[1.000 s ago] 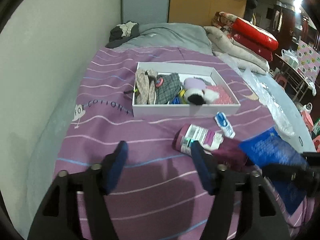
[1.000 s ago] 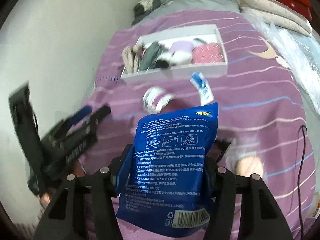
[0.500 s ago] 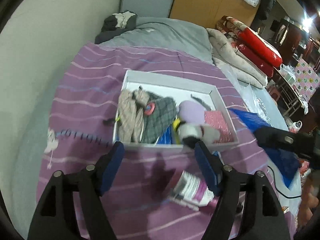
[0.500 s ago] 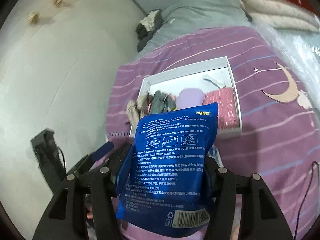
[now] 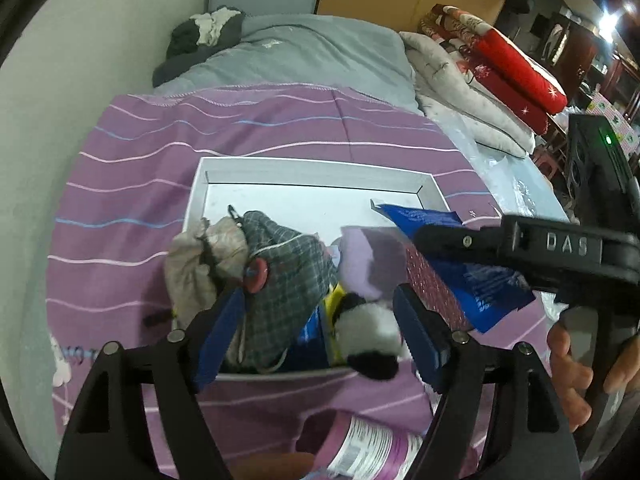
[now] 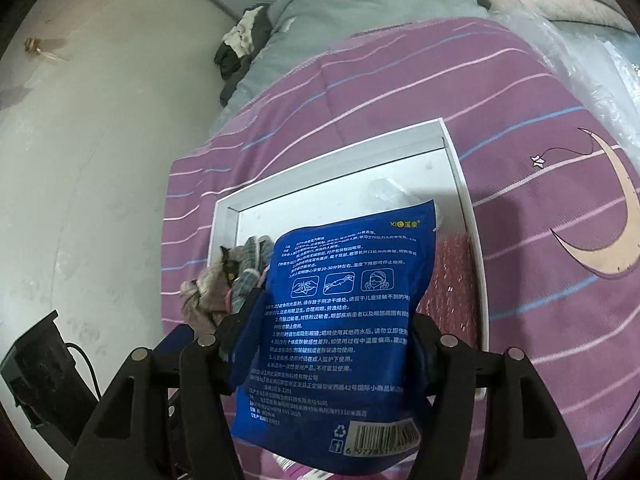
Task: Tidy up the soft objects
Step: 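Carry the blue package over the box with the right gripper and release it, then withdraw the right gripper while the left gripper moves toward the blue-and-white tube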
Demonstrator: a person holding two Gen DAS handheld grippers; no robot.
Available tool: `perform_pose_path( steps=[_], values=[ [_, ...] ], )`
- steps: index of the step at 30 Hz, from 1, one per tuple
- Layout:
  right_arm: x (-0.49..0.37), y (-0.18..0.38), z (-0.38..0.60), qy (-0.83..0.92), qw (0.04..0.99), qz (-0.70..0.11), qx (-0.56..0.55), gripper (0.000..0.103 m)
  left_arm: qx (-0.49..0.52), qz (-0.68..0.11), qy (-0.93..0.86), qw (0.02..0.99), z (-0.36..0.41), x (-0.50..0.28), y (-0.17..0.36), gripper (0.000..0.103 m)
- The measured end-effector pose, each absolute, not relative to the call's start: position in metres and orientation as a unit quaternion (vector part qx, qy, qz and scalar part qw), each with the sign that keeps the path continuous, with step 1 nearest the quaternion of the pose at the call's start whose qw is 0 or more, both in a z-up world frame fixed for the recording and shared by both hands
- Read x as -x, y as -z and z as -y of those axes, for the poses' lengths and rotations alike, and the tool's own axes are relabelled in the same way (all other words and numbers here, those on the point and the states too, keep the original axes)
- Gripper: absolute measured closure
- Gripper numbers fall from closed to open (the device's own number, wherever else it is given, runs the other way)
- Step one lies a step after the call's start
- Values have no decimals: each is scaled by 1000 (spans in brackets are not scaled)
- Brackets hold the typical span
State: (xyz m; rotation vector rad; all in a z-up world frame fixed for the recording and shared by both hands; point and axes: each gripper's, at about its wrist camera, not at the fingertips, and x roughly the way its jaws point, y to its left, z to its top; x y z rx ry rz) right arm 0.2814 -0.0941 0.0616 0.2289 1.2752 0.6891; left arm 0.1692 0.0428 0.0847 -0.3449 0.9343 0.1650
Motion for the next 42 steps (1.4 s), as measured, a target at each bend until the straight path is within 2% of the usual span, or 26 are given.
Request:
perform_pose_path(
  steps=[8,13,17,20,23,27,35,42],
  values=[
    [-297,-71,109,-309,759,-559,-127,40,193,-458,-77,865,-47,-207,-91,26],
    [-301,-91,119,-291,777,-537,-153,40,263,-464,-57,844,-61,-217,-93,26],
    [-297,-81,117,-309,763,-534,-193,36,240,-474,-56,845,-57,-207,-77,26],
    [-300,-73,106,-303,782,-523,-154,36,182,-471,-69,861,-48,-197,-63,26],
    [-310,-64,92,-283,796,-524,-109,34,166,-465,-55,868,-41,-199,-63,26],
    [-322,-53,78,-286,798,-524,-86,22,185,-441,-48,877,-43,-200,-67,26],
    [-322,-63,89,-277,828,-482,-75,21,217,-433,-47,874,-57,-196,-67,26],
    [-301,-77,106,-270,833,-479,-56,21,215,-432,-46,875,-54,-193,-71,26]
  ],
)
